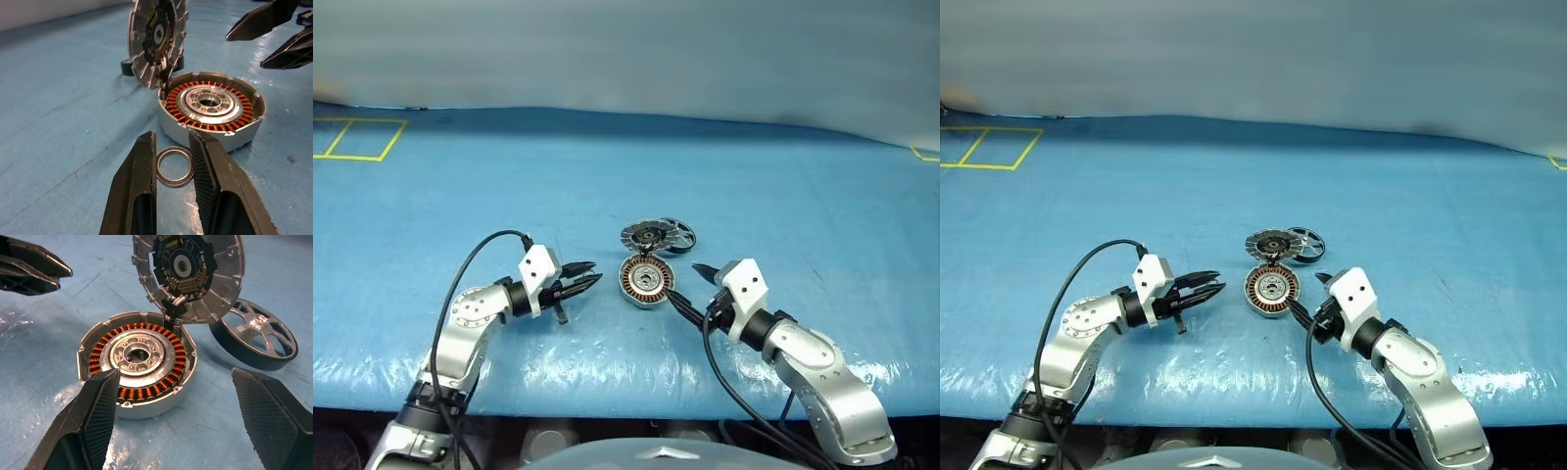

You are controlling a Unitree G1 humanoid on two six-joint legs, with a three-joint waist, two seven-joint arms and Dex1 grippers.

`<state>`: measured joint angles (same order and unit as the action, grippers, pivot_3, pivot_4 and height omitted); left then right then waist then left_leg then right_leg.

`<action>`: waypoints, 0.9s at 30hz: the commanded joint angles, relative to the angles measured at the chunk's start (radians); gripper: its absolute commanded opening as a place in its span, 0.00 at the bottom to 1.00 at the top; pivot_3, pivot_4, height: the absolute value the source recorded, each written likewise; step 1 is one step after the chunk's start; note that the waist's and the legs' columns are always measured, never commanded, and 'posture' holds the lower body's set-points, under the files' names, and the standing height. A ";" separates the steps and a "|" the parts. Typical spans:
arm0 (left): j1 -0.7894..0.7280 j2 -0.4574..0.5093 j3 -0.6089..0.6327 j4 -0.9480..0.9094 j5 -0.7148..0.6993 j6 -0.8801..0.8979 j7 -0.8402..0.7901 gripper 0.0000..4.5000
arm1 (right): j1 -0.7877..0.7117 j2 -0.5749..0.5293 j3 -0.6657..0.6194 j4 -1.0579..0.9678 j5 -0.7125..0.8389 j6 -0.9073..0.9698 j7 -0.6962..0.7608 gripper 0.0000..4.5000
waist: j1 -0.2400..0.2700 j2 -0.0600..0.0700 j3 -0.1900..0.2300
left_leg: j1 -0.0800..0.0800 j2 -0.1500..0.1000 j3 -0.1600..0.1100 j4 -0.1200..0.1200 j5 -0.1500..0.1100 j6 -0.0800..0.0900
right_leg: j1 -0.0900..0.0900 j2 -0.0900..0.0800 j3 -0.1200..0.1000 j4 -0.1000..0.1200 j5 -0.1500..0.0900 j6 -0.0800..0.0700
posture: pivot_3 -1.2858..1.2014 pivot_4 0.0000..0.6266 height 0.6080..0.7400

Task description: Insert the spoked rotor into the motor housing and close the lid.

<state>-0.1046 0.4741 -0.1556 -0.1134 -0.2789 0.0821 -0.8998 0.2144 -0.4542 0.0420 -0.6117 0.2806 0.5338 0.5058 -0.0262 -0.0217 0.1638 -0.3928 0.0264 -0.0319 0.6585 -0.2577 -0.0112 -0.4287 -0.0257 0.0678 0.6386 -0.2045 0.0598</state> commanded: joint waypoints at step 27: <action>-0.284 -0.221 -0.218 0.357 0.221 -0.141 -0.020 0.15 | 0.059 -0.024 -0.019 -0.095 0.022 0.020 -0.049 0.85 | 0.000 0.000 0.000 | -0.001 -0.001 -0.001 0.005 0.000 0.001 | 0.001 0.001 0.000 0.002 0.001 0.001 | 0.52 0.24 1.00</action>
<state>-0.3790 0.2467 -0.3677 0.2553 -0.0604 -0.0475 -0.9041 0.2770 -0.4765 0.0313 -0.6741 0.3018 0.5714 0.4585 -0.0265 -0.0217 0.1635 -0.3934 0.0258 -0.0326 0.6629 -0.2579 -0.0105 -0.4279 -0.0248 0.0682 0.6408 -0.2036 0.0610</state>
